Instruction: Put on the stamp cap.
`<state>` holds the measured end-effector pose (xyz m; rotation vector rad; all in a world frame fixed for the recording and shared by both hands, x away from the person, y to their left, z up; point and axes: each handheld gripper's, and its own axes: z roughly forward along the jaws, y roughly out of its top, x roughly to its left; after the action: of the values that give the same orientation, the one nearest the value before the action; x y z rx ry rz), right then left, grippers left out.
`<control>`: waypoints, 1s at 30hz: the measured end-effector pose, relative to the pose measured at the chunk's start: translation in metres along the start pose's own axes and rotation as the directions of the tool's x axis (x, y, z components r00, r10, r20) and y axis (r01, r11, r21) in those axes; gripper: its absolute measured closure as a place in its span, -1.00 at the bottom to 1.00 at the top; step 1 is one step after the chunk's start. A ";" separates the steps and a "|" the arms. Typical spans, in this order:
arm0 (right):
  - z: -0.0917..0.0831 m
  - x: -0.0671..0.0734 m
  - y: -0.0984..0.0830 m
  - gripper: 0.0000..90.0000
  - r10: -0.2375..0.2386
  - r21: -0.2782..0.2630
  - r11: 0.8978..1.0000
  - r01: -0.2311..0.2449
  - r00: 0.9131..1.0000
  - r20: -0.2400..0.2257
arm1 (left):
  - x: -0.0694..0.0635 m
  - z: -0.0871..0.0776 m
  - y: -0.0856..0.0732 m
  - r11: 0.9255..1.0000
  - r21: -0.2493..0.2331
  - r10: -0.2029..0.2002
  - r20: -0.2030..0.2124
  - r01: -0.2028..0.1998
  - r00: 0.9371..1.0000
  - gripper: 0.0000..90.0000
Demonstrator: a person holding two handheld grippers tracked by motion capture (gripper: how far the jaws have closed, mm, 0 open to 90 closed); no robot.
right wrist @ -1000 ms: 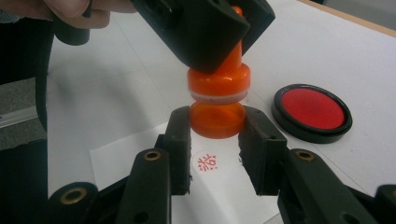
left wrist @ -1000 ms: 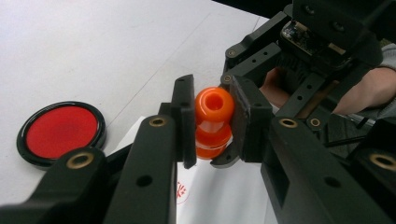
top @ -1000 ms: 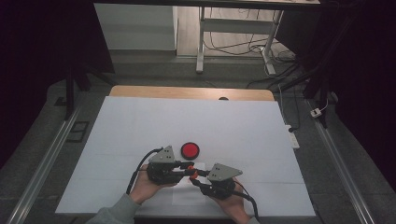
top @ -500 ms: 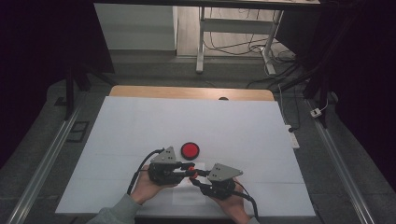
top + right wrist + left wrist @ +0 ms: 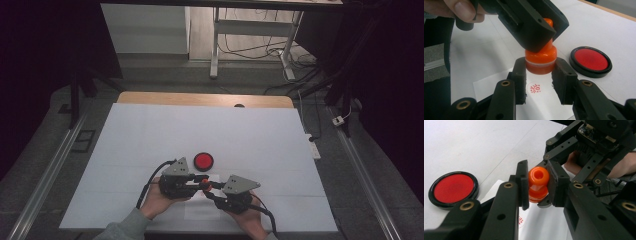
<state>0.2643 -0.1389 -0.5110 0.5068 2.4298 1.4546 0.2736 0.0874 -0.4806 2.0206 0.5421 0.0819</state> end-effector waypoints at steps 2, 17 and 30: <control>0.000 0.000 0.000 0.42 0.001 -0.001 1.000 -0.001 1.000 0.001 | 0.000 0.000 0.000 1.000 0.000 0.000 -0.001 0.000 1.000 0.61; -0.001 0.001 0.000 0.43 -0.004 -0.008 1.000 0.005 1.000 0.017 | 0.001 0.001 -0.002 1.000 -0.009 -0.009 0.004 0.009 1.000 0.62; -0.003 0.005 0.003 0.44 -0.051 0.001 0.999 0.051 0.997 0.050 | 0.001 0.002 -0.006 0.999 -0.035 -0.032 0.008 0.032 0.999 0.62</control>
<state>0.2589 -0.1378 -0.5077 0.4718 2.3864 1.4049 0.2729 0.0883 -0.4867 1.9769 0.5641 0.0639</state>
